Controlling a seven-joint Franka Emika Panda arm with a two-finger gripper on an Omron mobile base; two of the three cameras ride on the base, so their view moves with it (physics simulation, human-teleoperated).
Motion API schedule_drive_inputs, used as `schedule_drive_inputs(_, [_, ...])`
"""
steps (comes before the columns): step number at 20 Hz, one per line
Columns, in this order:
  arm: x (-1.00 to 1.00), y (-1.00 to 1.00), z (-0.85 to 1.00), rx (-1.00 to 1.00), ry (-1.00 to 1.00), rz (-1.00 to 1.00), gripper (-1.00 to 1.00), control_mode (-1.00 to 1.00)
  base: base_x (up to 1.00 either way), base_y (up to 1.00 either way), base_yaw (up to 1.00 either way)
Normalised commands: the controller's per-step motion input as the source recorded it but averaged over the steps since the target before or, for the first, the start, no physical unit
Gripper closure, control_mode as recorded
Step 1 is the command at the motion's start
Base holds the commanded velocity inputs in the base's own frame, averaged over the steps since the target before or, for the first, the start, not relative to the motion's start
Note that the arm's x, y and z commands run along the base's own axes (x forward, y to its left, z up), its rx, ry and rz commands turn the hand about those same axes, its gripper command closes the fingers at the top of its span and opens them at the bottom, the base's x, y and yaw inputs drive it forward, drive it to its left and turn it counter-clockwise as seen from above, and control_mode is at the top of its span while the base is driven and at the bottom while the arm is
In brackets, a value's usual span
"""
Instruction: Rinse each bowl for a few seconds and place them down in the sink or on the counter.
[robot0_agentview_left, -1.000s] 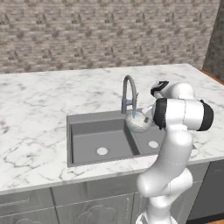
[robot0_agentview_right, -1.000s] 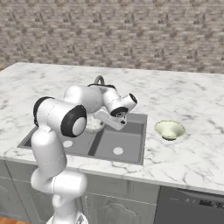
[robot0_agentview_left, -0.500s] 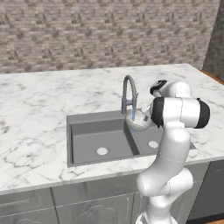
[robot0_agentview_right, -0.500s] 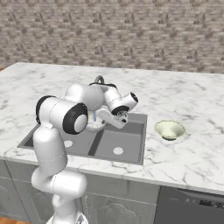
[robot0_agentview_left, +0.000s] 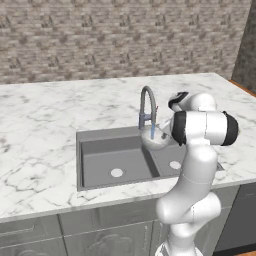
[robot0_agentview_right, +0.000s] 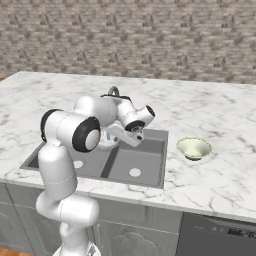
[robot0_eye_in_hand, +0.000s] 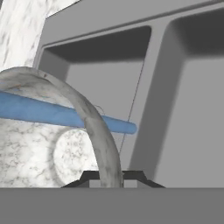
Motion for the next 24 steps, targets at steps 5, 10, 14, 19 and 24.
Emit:
schedule_drive_inputs(5, [0.00, 0.48, 0.00, 0.00, 0.00, 0.04, 1.00, -1.00, 0.00, 0.00, 0.00])
schedule_drive_inputs(10, [-0.15, -0.23, 0.00, 0.03, -0.04, 0.02, 1.00, -1.00, 0.00, 0.00, 0.00])
schedule_drive_inputs(14, [-0.08, -0.50, 0.00, 0.05, -0.04, 0.04, 1.00, -1.00, 0.00, 0.00, 0.00])
schedule_drive_inputs(19, [0.06, -0.38, 0.00, 0.01, -0.01, 0.01, 1.00, -1.00, 0.00, 0.00, 0.00])
schedule_drive_inputs(24, [0.35, 0.12, 0.00, 0.00, 0.01, 0.00, 1.00, -1.00, 0.00, 0.00, 0.00])
